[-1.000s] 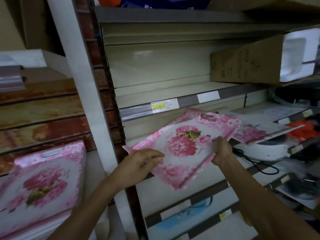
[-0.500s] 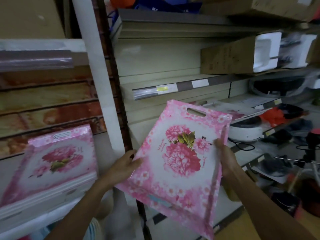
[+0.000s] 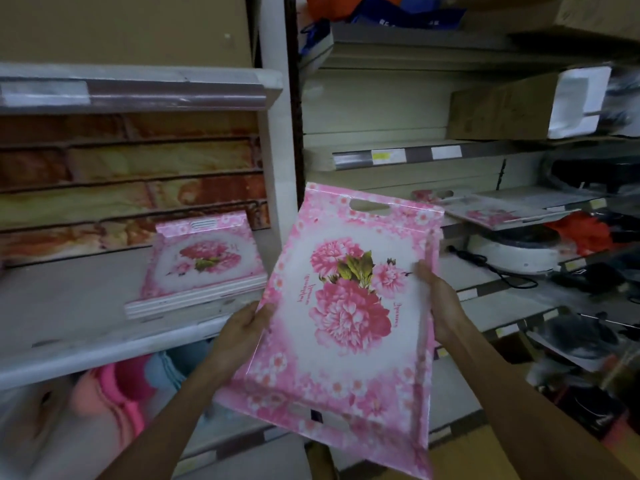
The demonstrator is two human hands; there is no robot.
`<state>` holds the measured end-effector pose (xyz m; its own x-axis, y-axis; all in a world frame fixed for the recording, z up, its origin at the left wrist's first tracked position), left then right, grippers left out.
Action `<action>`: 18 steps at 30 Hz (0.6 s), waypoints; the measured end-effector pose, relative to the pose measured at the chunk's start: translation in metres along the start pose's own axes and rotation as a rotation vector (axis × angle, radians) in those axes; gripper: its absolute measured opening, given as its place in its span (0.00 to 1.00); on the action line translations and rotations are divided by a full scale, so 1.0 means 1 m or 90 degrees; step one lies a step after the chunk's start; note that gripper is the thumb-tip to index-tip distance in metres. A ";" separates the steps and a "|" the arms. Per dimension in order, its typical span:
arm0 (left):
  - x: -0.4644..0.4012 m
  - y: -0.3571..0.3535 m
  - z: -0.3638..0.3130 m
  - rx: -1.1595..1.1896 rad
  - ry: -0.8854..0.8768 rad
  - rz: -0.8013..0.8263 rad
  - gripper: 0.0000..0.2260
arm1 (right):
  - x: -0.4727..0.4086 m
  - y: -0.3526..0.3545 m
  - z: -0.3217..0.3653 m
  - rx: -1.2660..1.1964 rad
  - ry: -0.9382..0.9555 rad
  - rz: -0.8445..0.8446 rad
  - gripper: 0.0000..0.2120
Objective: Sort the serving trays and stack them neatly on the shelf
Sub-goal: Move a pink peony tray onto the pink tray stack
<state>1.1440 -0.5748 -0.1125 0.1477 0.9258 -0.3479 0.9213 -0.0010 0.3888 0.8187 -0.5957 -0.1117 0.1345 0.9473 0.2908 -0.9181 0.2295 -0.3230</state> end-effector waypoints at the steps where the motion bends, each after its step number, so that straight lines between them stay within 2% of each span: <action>1: 0.006 0.009 0.001 0.001 0.004 -0.017 0.12 | 0.003 -0.010 0.001 -0.003 -0.003 0.012 0.17; 6: 0.034 0.057 0.004 0.037 0.021 -0.096 0.15 | 0.008 -0.063 -0.004 0.008 -0.030 0.094 0.28; 9: 0.043 0.085 0.002 0.050 0.027 -0.168 0.14 | 0.018 -0.102 -0.007 0.028 -0.052 0.151 0.21; 12: 0.044 0.110 0.004 0.023 0.038 -0.217 0.13 | 0.017 -0.137 -0.010 0.071 -0.012 0.179 0.13; 18: 0.028 0.155 0.020 -0.028 0.067 -0.314 0.17 | -0.004 -0.191 -0.021 0.179 0.045 0.216 0.14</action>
<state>1.2982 -0.5568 -0.0785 -0.3406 0.8450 -0.4123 0.8557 0.4603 0.2363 1.0010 -0.6388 -0.0702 -0.1752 0.9737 0.1460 -0.9791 -0.1567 -0.1296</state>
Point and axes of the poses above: each hand's wrist, its own x-axis away from the middle knuckle, its own y-axis out of the back of the hand, z = x × y, the point moved 6 cm from there along -x, towards the middle knuckle, and after that the axes turned 14 degrees about -y, right-handed, at the moved point
